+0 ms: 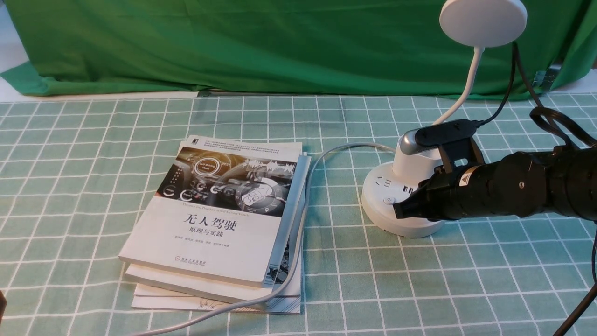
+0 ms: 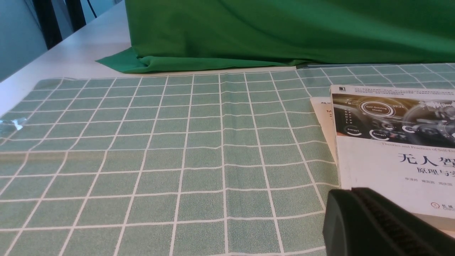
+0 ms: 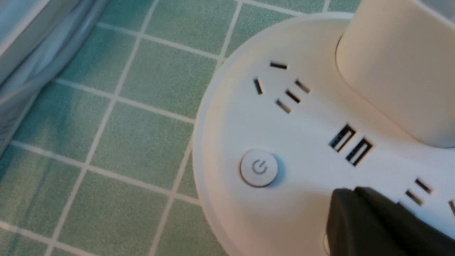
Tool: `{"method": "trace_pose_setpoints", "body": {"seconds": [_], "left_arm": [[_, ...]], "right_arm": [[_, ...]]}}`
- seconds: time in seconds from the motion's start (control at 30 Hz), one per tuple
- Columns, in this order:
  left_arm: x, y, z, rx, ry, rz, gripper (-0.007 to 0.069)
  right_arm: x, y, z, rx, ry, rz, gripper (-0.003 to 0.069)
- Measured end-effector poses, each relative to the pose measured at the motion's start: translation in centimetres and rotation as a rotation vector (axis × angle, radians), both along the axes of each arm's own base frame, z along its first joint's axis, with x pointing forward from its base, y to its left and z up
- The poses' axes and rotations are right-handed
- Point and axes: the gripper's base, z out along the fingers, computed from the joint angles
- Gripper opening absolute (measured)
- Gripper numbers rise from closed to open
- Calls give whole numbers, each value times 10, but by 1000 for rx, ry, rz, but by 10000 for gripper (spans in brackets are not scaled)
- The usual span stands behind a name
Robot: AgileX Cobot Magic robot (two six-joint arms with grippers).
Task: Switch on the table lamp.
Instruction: 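Press the button on the base of the white desk lamp with the right gripper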
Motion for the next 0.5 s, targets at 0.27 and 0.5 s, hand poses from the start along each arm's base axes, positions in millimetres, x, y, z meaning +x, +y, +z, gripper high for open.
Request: {"method": "trace_pose_setpoints", "body": {"seconds": [0.27,0.5], "left_arm": [[0,0,0,0,0,0,21],[0,0,0,0,0,0,21]], "right_arm": [[0,0,0,-13,-4,14,40],[0,0,0,-18,0,18,40]]}}
